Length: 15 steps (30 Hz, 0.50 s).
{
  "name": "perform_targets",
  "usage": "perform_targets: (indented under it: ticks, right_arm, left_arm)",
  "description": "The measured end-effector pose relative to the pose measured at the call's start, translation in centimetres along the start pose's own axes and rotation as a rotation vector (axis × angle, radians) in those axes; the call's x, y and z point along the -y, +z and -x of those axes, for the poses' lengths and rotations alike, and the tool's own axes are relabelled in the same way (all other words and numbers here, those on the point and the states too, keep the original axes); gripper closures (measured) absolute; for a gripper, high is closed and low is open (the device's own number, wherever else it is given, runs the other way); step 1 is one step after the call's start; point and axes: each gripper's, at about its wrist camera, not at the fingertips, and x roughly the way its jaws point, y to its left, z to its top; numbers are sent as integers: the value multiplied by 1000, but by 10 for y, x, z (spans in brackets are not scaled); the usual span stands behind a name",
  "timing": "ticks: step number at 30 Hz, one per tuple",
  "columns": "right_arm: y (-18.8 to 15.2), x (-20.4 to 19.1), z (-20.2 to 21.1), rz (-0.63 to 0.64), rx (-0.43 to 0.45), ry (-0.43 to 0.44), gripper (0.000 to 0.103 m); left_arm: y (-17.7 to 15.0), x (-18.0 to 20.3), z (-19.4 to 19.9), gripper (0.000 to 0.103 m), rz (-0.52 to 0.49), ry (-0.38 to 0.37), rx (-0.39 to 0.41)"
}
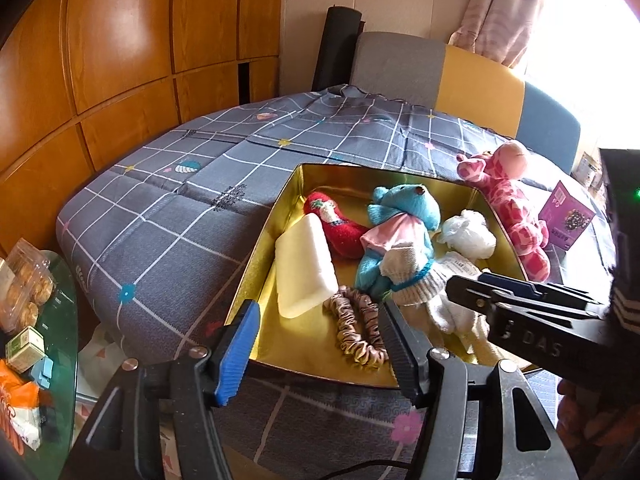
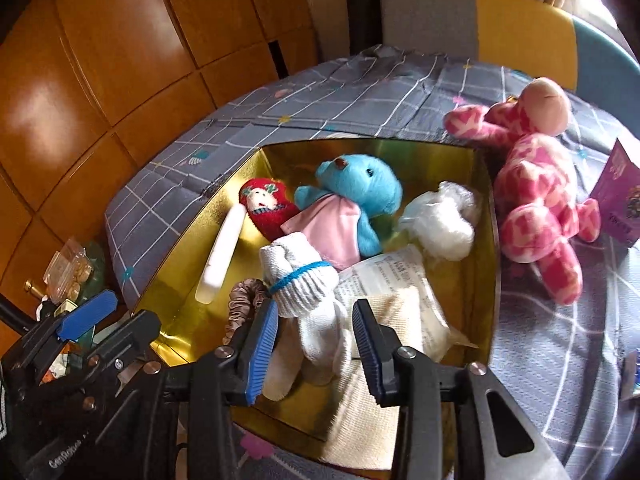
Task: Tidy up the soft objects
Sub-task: 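Lower the white sock into the gold tray and open the right gripper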
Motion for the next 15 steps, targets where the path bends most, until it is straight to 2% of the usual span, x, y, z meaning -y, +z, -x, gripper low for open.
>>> perform_targets:
  ticks: [8, 15]
  right_arm:
    - [-13, 30, 40, -20, 69, -86, 62]
    - [-27, 83, 73, -103, 91, -175, 62]
  left_arm:
    - [1, 15, 9, 41, -41, -24, 19]
    - [2, 39, 14, 41, -99, -59, 24]
